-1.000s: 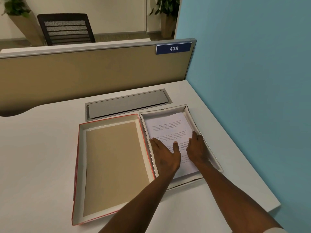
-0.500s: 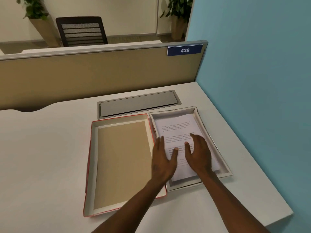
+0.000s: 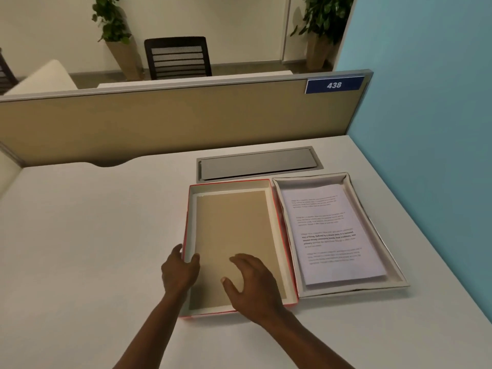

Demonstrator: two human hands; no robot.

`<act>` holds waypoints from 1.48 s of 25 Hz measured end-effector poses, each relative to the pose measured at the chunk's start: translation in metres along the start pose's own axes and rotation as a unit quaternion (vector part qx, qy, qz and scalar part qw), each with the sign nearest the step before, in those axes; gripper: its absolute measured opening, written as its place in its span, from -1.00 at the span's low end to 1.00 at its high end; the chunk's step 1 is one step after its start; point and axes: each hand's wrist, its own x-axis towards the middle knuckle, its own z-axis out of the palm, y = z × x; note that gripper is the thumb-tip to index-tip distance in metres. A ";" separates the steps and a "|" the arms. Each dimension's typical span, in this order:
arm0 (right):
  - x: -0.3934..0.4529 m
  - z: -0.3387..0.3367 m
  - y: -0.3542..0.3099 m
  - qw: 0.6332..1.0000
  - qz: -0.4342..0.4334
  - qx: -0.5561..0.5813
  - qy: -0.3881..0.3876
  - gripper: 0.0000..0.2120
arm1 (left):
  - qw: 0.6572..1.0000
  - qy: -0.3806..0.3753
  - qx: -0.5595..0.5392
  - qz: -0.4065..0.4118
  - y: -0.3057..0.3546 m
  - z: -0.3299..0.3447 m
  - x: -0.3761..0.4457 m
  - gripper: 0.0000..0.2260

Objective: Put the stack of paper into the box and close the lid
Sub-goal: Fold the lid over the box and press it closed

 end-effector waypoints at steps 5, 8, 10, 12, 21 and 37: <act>0.025 0.009 -0.049 0.998 -0.015 -0.057 -0.005 -0.38 | 0.991 0.005 -0.114 -0.076 -0.003 -0.013 0.003 -0.54; 0.041 0.007 -0.064 0.994 0.010 -0.106 -0.020 -0.35 | 0.991 -0.046 -0.107 -0.063 -0.008 -0.024 0.011 -0.60; 0.047 0.007 -0.068 0.992 0.051 -0.106 -0.054 -0.33 | 0.987 -0.072 -0.127 -0.060 -0.005 -0.030 0.014 -0.59; 0.048 0.010 -0.076 0.990 0.069 -0.095 -0.078 -0.34 | 0.968 -0.102 -0.209 -0.092 0.000 -0.037 0.013 -0.48; 0.069 0.023 -0.135 0.995 0.090 -0.044 0.002 -0.57 | 0.901 -0.163 -0.387 -0.110 -0.002 -0.069 0.036 -0.23; 0.023 -0.147 -0.092 0.976 0.133 0.126 0.120 -0.55 | 0.847 -0.429 -0.262 -0.172 0.052 0.070 -0.022 -0.26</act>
